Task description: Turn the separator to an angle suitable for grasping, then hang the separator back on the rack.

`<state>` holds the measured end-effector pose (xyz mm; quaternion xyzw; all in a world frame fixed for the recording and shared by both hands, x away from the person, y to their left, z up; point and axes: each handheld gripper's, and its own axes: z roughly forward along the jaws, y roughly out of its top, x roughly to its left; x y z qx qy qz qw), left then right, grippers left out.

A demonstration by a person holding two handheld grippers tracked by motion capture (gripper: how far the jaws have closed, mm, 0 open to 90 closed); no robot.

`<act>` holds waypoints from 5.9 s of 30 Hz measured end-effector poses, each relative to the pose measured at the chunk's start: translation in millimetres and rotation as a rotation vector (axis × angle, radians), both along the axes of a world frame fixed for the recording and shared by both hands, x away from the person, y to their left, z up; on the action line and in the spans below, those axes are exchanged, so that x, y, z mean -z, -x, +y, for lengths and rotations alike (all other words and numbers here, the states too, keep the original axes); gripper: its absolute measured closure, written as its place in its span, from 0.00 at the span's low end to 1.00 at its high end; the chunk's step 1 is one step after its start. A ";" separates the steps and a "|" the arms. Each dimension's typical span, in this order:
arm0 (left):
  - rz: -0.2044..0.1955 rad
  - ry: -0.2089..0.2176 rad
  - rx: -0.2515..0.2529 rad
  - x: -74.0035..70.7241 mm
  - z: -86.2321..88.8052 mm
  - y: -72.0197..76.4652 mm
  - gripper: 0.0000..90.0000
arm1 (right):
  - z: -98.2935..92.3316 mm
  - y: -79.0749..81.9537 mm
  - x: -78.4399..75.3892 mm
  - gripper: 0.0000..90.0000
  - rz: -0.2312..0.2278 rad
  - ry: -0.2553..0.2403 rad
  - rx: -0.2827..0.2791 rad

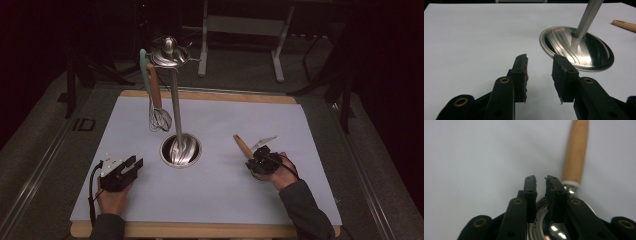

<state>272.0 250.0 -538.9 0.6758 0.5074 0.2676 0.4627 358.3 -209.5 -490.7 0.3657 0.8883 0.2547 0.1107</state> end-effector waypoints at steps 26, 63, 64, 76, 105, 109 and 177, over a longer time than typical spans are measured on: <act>0.004 0.003 0.000 0.0 0.3 -0.4 0.71 | -4.8 -52.5 1.2 0.79 0.079 -0.030 0.100; -0.002 -0.003 -0.004 0.0 -0.2 0.1 0.70 | -18.8 -68.3 13.3 0.74 0.266 -0.085 0.120; -0.001 -0.003 -0.004 -0.1 -0.1 0.2 0.70 | -17.3 -68.3 15.2 0.75 0.269 -0.089 0.113; -0.002 -0.003 -0.004 0.0 0.0 0.1 0.70 | -3.5 -65.5 11.4 0.78 0.279 -0.061 0.073; -0.001 -0.009 -0.005 0.0 -0.8 -0.2 0.69 | 8.7 -70.8 10.3 0.77 0.354 0.005 0.034; -0.002 -0.007 -0.006 -0.1 -0.7 0.1 0.69 | 15.9 -72.0 7.8 0.77 0.358 0.061 0.028; -0.006 -0.003 -0.009 0.0 -0.4 0.4 0.69 | 16.5 -28.7 -55.9 0.79 0.036 -0.434 -0.117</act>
